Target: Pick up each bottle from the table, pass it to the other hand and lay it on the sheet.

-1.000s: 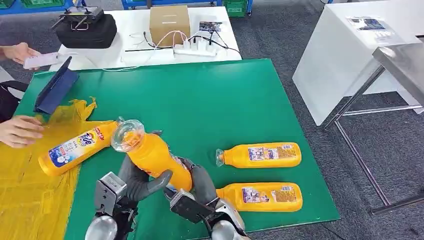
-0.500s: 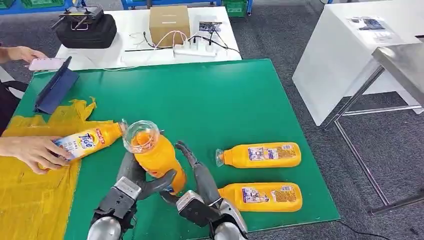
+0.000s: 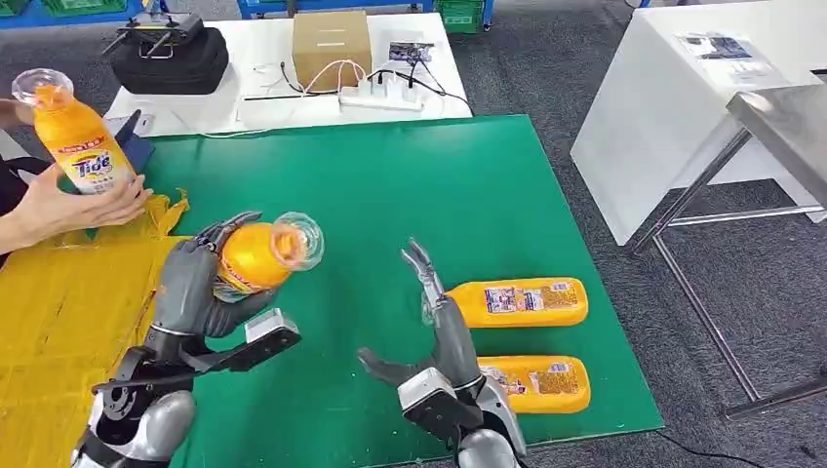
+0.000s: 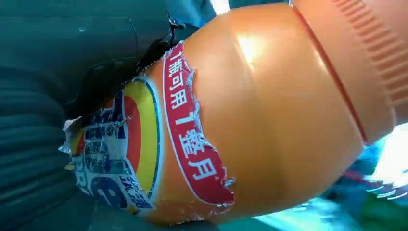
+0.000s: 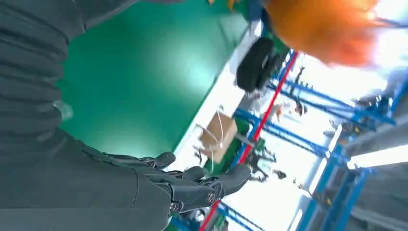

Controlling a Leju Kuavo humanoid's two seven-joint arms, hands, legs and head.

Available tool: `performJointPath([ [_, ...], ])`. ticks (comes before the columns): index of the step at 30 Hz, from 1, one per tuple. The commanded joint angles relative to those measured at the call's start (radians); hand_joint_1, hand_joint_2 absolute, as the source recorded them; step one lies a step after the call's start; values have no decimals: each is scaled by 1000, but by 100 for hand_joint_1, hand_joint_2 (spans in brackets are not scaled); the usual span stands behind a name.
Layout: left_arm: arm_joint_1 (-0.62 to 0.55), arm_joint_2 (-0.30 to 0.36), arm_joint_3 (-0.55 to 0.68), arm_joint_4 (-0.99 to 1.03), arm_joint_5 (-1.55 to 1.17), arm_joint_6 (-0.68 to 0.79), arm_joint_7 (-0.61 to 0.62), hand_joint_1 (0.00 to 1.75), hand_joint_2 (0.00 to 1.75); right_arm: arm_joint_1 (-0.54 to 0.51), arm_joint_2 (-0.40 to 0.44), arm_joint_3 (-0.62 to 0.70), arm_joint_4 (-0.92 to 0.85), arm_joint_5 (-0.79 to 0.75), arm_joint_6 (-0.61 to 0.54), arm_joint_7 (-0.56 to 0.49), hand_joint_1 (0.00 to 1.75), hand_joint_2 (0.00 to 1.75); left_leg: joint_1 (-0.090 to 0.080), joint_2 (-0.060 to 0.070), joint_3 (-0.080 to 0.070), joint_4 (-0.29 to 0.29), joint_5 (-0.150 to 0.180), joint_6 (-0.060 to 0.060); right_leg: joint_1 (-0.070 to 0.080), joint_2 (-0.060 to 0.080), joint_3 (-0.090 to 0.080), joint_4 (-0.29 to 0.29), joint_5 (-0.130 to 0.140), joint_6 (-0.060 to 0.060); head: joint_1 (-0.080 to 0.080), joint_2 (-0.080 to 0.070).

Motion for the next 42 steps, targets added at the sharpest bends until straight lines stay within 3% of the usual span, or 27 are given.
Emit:
performJointPath([
  [1, -213, 162, -13, 474, -254, 7, 82, 175, 175, 2, -39, -103, -72, -24, -24, -11, 0, 175, -1, -2, 7, -2, 0, 0, 0, -1, 6, 0, -2, -3, 0, 0],
  [8, -204, 156, -22, 456, -292, -18, 107, 175, 175, 1, -37, -98, -67, -24, -30, -11, 0, 175, 0, -1, 5, -1, -1, 1, 0, -2, 4, 1, -1, -4, 0, 0],
  [11, -281, 177, -122, 639, -337, -57, 183, 175, 175, -11, -52, -118, -76, -4, -73, 1, 0, 175, 1, 0, 4, 0, -1, 1, 1, 0, 4, 1, -1, -4, 0, 0],
  [15, -361, 125, -65, 952, -312, -29, 181, 175, 175, -88, -111, -132, 47, 200, -82, 212, 0, 175, 0, -1, 4, -2, 1, 0, 0, -2, 3, -1, 1, -4, 0, 0],
  [19, -415, 96, -35, 1135, -332, 0, 219, 175, 175, -153, -186, -123, 163, 318, -37, 295, 0, 175, 1, 2, 4, -2, 1, 0, 1, 2, 3, -1, 2, -4, 0, 0],
  [24, -425, 51, -21, 1201, -337, 52, 278, 173, 175, -239, -275, -156, 283, 462, -11, 400, 0, 175, 0, 1, 3, -1, 2, 1, 0, 0, 2, -1, 3, -3, 0, 0],
  [25, -435, 36, -27, 1213, -337, 48, 288, 80, 175, -276, -300, -154, 323, 472, 26, 402, 0, 175, 0, 0, 5, -1, 2, 2, 0, -1, 5, -1, 1, -3, 0, 0],
  [26, -444, 28, -29, 1222, -337, 43, 298, 86, 175, -301, -311, -156, 350, 479, 37, 402, 0, 175, 0, 1, 3, -1, 2, 1, 0, 0, 3, -1, 3, -2, 0, 0],
  [27, -451, 18, -25, 1229, -335, 47, 302, 63, 175, -325, -323, -153, 375, 487, 55, 401, 0, 175, 0, -1, 4, -1, 2, 2, 0, -1, 5, -1, 2, -2, 0, 0],
  [28, -456, 12, -24, 1234, -337, 56, 301, 0, 175, -346, -338, -146, 395, 487, 80, 390, 0, 175, 0, -1, 3, 0, 2, 1, 0, -1, 4, 0, 3, -2, 0, 0],
  [34, -478, -5, 10, 1250, -336, 111, 267, 0, 175, -459, -432, -82, 508, 465, 208, 338, 0, 175, -2, -1, 1, 0, 3, 2, -2, 0, 3, 0, 4, -1, 0, 0],
  [42, -479, -45, 48, 1218, -311, 210, 192, 0, 175, -565, -522, 15, 674, 476, 281, 334, 0, 175, -3, -1, 1, 1, 4, 4, -3, -1, 4, 1, 4, 1, 0, 0],
])
